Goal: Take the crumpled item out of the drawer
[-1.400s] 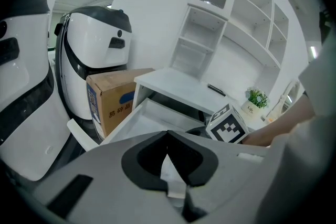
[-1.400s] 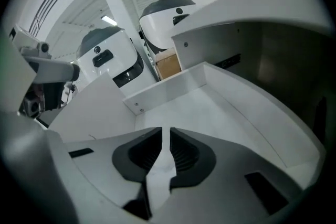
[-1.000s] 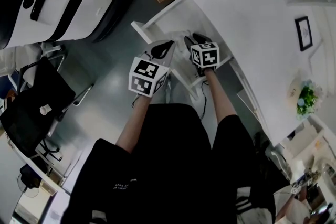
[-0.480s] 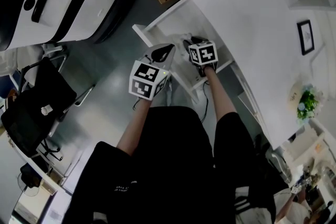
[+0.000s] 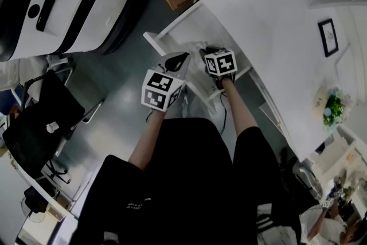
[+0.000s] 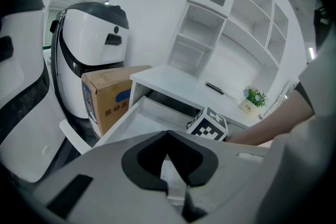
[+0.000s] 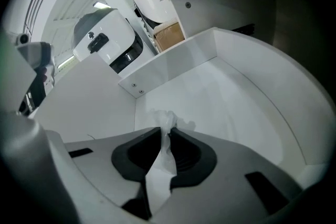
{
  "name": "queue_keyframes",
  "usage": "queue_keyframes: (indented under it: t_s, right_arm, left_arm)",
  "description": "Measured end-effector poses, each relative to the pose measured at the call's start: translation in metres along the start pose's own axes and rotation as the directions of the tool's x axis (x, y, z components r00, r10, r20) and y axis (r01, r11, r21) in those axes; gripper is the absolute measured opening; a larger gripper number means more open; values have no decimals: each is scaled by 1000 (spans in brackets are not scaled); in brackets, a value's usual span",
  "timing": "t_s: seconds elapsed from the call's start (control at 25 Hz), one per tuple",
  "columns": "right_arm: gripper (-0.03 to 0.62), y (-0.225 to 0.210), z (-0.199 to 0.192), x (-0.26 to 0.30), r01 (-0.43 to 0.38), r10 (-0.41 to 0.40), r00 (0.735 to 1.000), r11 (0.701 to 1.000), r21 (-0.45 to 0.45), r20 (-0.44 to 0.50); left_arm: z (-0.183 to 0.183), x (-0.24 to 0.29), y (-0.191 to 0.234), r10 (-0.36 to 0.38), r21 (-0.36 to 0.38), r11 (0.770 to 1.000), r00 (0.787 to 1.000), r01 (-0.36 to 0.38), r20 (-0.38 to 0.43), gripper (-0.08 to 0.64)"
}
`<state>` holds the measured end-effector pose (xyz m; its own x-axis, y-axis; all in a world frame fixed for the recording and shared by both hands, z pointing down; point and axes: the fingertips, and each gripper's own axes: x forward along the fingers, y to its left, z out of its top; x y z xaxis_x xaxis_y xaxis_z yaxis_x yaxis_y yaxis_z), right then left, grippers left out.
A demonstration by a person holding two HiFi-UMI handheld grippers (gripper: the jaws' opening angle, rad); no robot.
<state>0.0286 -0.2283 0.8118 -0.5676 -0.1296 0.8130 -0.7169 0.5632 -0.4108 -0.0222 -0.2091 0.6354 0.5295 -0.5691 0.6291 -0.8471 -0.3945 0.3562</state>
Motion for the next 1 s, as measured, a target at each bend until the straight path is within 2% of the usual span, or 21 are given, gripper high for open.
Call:
queue_keyframes:
  t_s: [0.4,0.52,0.72,1.0]
  right_arm:
    - [46,22,7,-51,-33,29,990,999,26,138]
    - [46,26,13,-74,-17,13,981,1000,19,193]
    - [46,36,31,-116,-26,12,951,999,41,309]
    - [46,51,57,-173,-33,7,892,998,49,451]
  left_arm:
    - [6,-19,-7,-19,23,1000,1000,19,24,-3]
    - [10,-25,-10,-24,12,1000,999,24,48,-3]
    - [25,-38,-19,-39,39,999,993,35,107,-3]
    - [45,-60,-33,-88,106,992,981,70,173,-3]
